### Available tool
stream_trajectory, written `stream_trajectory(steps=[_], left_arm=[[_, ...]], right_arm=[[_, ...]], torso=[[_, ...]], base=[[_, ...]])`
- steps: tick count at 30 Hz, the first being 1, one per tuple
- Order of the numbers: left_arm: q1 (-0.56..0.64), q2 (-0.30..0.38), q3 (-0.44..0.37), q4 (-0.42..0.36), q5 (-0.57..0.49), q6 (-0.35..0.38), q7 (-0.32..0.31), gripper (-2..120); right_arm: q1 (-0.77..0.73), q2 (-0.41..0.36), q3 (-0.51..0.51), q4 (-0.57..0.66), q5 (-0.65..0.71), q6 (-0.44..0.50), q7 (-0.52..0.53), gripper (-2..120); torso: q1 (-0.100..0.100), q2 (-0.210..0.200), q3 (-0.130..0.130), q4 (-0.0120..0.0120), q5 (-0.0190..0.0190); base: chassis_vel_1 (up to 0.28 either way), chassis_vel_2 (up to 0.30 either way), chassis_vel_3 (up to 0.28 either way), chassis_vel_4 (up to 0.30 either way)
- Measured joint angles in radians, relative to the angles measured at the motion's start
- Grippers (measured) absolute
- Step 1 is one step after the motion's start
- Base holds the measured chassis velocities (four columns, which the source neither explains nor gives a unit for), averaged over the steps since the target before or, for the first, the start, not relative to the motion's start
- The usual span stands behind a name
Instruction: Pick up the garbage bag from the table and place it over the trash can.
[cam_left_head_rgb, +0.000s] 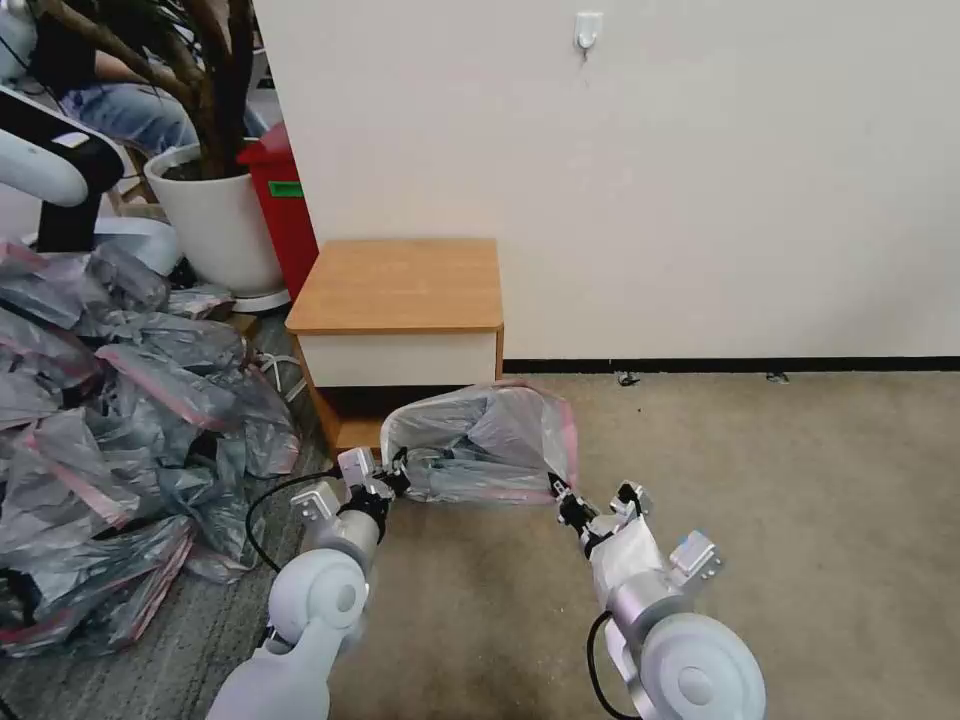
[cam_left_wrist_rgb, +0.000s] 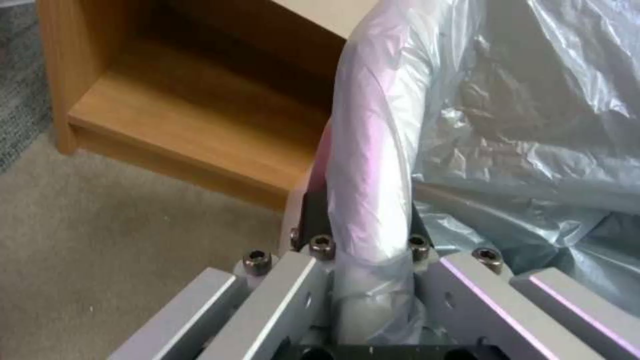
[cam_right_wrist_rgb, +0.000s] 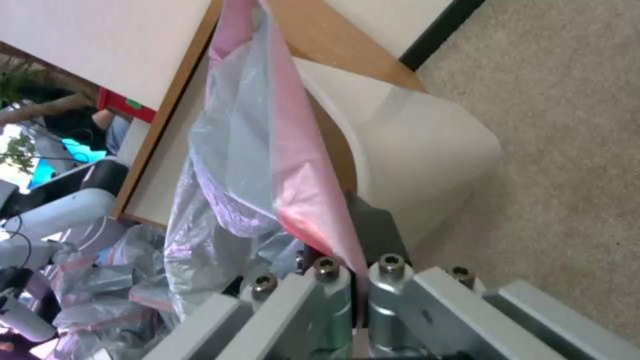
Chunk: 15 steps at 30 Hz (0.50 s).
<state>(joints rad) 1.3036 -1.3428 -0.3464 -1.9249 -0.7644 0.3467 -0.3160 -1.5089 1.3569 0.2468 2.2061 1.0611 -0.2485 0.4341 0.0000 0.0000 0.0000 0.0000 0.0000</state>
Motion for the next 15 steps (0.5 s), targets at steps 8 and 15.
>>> stream_trajectory(steps=[8,15], left_arm=[[0.006,0.002,0.001,-0.004,0.007,0.005,0.006,3],[0.025,0.006,-0.003,-0.034,-0.002,0.026,0.011,3]], right_arm=[[0.004,-0.009,0.009,-0.019,-0.012,0.012,0.0,0],[0.014,-0.014,0.007,-0.062,-0.055,0.035,0.0,0]], torso=[[0.0,0.0,0.0,0.0,0.0],[0.0,0.0,0.0,0.0,0.0001]], base=[[0.0,0.0,0.0,0.0],[0.0,0.0,0.0,0.0]])
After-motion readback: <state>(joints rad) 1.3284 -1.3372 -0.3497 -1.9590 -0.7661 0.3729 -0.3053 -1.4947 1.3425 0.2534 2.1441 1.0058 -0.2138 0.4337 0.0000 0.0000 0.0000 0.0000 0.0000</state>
